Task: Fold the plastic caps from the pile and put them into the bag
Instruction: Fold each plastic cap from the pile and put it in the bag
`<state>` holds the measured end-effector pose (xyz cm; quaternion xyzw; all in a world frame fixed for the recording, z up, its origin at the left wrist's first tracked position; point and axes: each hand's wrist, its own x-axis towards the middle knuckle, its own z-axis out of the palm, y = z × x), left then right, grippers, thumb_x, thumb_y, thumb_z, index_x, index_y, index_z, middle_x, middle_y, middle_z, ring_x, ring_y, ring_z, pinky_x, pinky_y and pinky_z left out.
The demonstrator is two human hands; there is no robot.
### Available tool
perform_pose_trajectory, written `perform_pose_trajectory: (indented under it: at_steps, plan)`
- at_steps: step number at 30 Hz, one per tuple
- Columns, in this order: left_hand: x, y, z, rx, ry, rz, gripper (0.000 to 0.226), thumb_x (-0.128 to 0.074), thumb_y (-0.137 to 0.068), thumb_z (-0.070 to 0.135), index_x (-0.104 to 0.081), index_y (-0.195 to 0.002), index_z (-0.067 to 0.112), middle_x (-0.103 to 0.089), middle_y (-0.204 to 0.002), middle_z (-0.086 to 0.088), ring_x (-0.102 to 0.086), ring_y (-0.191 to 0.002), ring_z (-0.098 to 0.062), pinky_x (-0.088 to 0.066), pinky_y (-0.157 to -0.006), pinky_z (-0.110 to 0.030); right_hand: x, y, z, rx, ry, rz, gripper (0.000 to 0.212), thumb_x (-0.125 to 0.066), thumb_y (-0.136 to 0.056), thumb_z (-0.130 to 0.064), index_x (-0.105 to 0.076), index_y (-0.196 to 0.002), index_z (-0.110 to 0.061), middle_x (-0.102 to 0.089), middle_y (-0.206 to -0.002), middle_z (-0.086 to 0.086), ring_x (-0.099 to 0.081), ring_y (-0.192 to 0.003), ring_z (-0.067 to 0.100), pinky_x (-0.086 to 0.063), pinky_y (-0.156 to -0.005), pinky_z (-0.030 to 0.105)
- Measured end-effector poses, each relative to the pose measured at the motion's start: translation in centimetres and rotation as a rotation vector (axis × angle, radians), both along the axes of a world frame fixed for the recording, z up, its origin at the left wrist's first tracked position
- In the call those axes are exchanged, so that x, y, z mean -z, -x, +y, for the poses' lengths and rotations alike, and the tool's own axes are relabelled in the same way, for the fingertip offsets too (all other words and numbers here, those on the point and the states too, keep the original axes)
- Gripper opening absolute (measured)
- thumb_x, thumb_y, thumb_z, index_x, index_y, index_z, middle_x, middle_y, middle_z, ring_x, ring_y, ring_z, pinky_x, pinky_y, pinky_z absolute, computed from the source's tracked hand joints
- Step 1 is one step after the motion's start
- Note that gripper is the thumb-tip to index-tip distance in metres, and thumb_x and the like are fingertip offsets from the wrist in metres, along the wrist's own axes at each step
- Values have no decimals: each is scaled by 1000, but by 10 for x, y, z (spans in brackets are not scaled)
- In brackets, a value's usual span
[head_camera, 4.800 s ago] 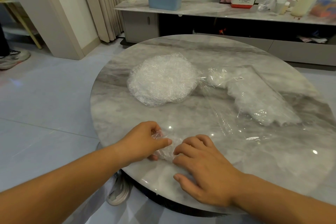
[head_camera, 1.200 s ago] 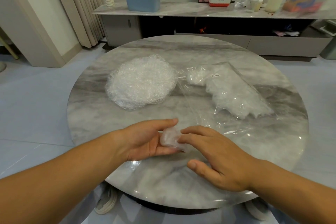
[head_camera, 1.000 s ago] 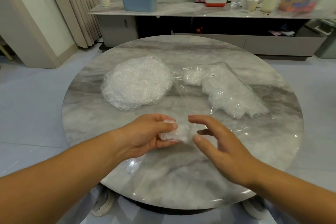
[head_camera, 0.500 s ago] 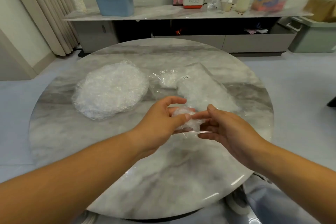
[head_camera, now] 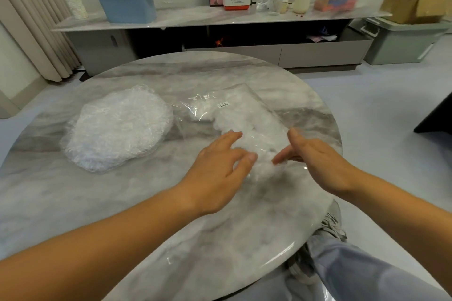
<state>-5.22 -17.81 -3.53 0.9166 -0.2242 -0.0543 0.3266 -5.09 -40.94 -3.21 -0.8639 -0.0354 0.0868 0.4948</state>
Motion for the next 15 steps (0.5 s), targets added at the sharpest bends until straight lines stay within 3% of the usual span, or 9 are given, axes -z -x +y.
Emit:
perform_pose_trajectory:
  at_steps: [2,5,7,9,11,15]
  plan:
    - [6,-1,-6,114,-168,-4,50,-27,-103,55,-69,-115,30,-5,-169,6,10,-152,-2,-2,-123,-29,8,0,-4,-17,47,25,86,-20,-78,-92,-82,-86,-33,-76,-101,-15,-67,-104,0,-44,-111,42]
    - [14,0,-10,161,-367,7,67,-14,-97,66,-63,-126,31,15,-168,2,28,-149,-6,6,-125,-40,16,-1,-9,8,54,61,88,-20,-84,-89,-82,-83,-27,-77,-95,-11,-69,-97,5,-50,-104,43]
    - [18,-1,-8,139,-483,-5,75,-9,-96,69,-49,-144,27,22,-166,1,32,-148,-9,8,-125,-44,18,-4,-11,46,25,75,84,-23,-83,-83,-82,-81,-24,-77,-93,-5,-70,-96,13,-51,-102,44]
    - [21,-2,-6,104,-544,-21,80,-9,-96,69,-19,-159,21,26,-164,2,31,-148,-11,8,-125,-45,17,-7,-12,97,-43,122,86,-25,-80,-81,-83,-82,-19,-78,-92,1,-72,-94,19,-53,-101,44]
    - [22,-2,-4,87,-548,-22,83,-8,-96,69,4,-161,20,27,-164,4,30,-148,-10,6,-125,-47,16,-10,-10,149,-139,185,85,-27,-81,-79,-82,-85,-14,-78,-94,5,-73,-92,23,-55,-99,46]
    - [21,1,-4,89,-493,4,84,-12,-95,70,15,-159,23,28,-163,9,29,-148,-6,4,-124,-53,16,-14,-5,267,-418,289,82,-30,-94,-72,-77,-104,-5,-75,-110,16,-74,-99,30,-57,-95,50]
